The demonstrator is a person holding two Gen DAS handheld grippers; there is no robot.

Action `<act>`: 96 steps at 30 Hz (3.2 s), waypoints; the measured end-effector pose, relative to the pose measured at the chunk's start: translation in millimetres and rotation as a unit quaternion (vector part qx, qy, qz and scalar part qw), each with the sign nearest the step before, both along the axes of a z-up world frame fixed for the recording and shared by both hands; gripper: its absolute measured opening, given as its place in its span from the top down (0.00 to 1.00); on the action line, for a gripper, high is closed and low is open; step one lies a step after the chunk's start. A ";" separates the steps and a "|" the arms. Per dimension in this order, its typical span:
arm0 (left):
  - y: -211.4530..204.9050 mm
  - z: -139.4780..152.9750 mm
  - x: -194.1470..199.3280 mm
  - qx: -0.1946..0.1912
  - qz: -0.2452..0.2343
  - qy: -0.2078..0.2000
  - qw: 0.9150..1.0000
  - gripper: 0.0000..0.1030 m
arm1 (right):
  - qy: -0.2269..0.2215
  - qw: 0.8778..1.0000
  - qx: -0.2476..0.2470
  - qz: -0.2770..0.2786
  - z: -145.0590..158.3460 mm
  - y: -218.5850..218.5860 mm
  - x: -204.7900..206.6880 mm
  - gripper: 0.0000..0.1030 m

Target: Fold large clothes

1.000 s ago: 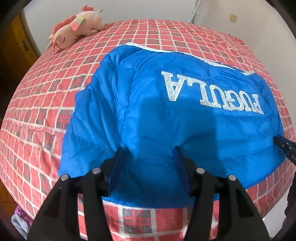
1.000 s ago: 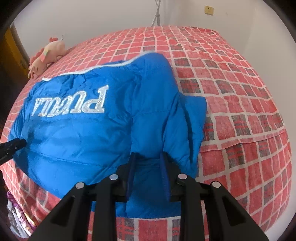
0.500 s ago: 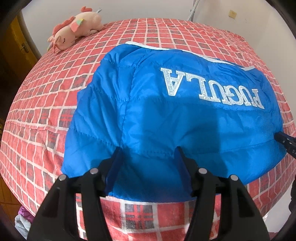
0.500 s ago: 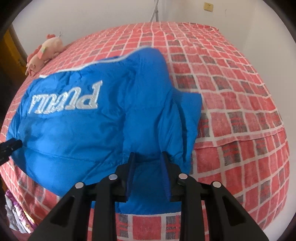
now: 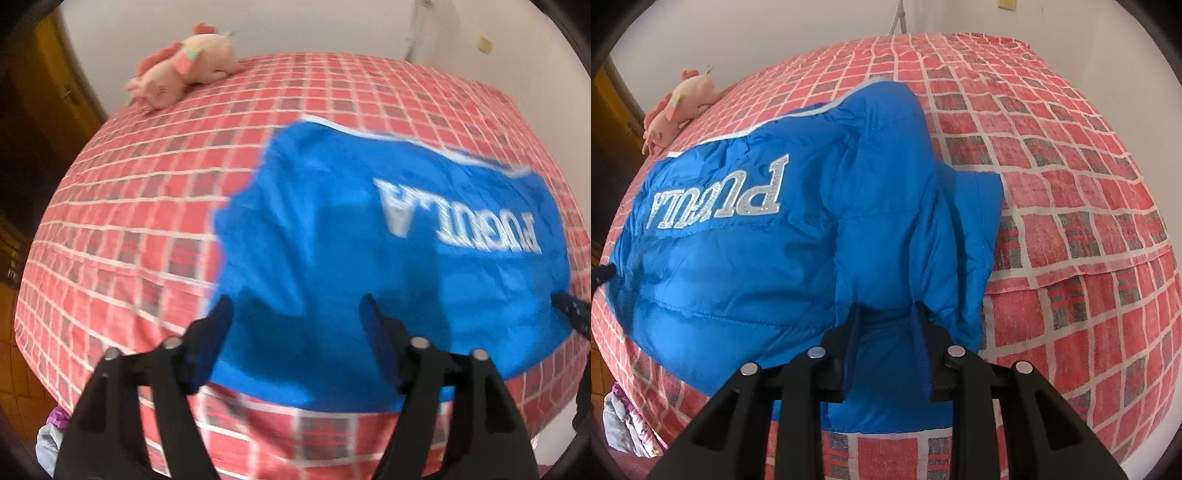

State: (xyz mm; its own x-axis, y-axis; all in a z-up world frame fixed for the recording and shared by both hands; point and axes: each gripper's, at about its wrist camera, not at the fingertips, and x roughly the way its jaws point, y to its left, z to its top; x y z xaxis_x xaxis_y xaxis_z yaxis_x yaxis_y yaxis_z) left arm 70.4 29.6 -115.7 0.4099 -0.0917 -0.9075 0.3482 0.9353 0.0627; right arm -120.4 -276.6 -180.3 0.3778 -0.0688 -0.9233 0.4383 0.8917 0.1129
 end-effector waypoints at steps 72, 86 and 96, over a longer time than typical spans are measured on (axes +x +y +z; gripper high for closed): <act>-88.7 63.7 -25.0 -0.201 -0.163 0.112 0.959 0.76 | -0.023 1.000 0.007 0.020 85.2 -17.3 5.7 0.68; -175.0 -18.5 -45.5 -0.151 -0.246 0.194 0.937 0.70 | -0.014 1.000 0.008 0.010 75.5 -26.5 -4.3 0.68; -192.4 -54.0 -52.6 -0.134 -0.242 0.193 0.941 0.70 | 0.005 1.000 0.015 0.005 60.4 -28.5 -5.1 0.68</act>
